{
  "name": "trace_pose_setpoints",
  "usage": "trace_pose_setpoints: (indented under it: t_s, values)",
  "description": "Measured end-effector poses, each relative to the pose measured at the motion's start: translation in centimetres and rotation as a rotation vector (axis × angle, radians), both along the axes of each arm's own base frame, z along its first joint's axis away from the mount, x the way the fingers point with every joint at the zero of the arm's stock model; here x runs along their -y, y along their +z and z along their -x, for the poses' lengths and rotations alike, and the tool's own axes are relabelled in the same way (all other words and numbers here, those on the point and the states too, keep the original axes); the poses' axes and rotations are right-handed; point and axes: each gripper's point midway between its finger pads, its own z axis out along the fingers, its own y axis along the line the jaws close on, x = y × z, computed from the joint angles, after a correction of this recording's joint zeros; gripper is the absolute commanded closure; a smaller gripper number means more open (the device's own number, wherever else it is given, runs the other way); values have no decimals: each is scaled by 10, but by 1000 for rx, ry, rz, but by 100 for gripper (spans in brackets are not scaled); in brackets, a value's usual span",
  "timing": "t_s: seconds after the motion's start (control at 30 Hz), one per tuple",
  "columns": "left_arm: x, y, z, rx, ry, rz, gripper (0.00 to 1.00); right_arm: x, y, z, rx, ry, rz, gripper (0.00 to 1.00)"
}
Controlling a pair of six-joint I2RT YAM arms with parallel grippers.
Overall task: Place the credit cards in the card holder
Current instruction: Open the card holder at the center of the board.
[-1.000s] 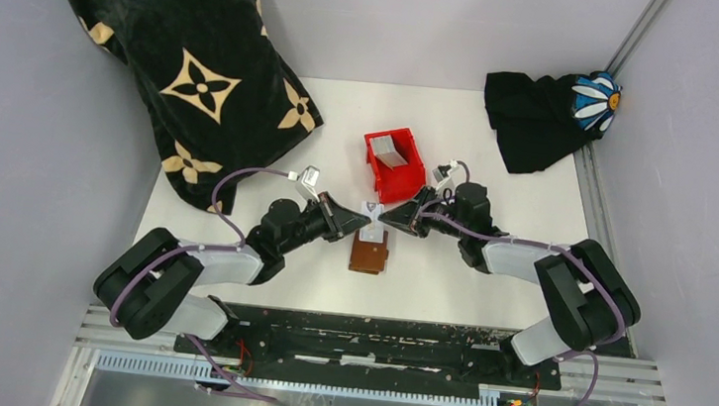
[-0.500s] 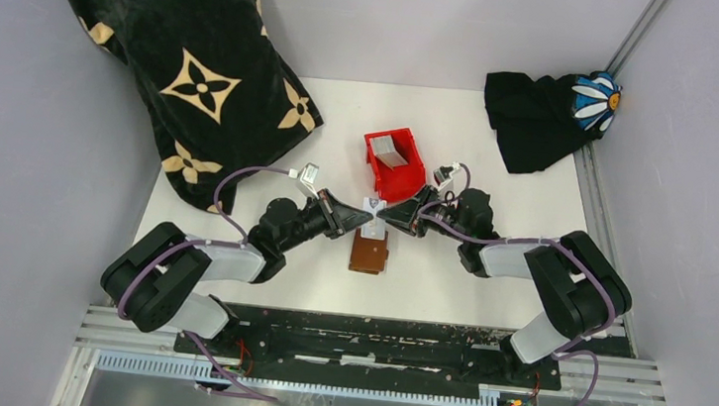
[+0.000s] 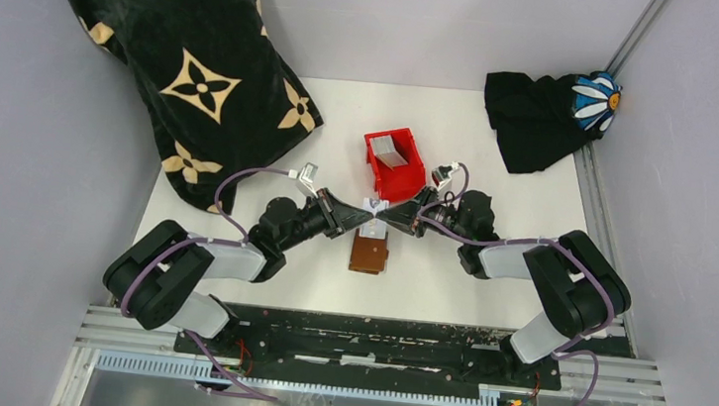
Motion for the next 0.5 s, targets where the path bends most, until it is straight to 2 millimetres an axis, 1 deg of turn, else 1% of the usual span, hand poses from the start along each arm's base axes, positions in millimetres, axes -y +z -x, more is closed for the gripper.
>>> trace_pose_setpoints:
  t_s: [0.1, 0.23, 0.33, 0.4, 0.5]
  values:
    - [-1, -9, 0, -39, 3, -22, 63, -1, -1, 3, 2, 9, 11, 99]
    - [-7, -25, 1, -92, 30, -95, 62, 4, -11, 14, 2, 12, 130, 99]
    - [-13, -32, -2, -102, 69, -162, 63, 13, -11, 19, 51, -2, 245, 99]
    - [-20, -39, -7, -110, 105, -209, 67, 19, -8, 20, 84, -15, 309, 99]
    - [-31, -61, -8, -146, 148, -296, 73, 27, -8, 15, 116, -38, 388, 99]
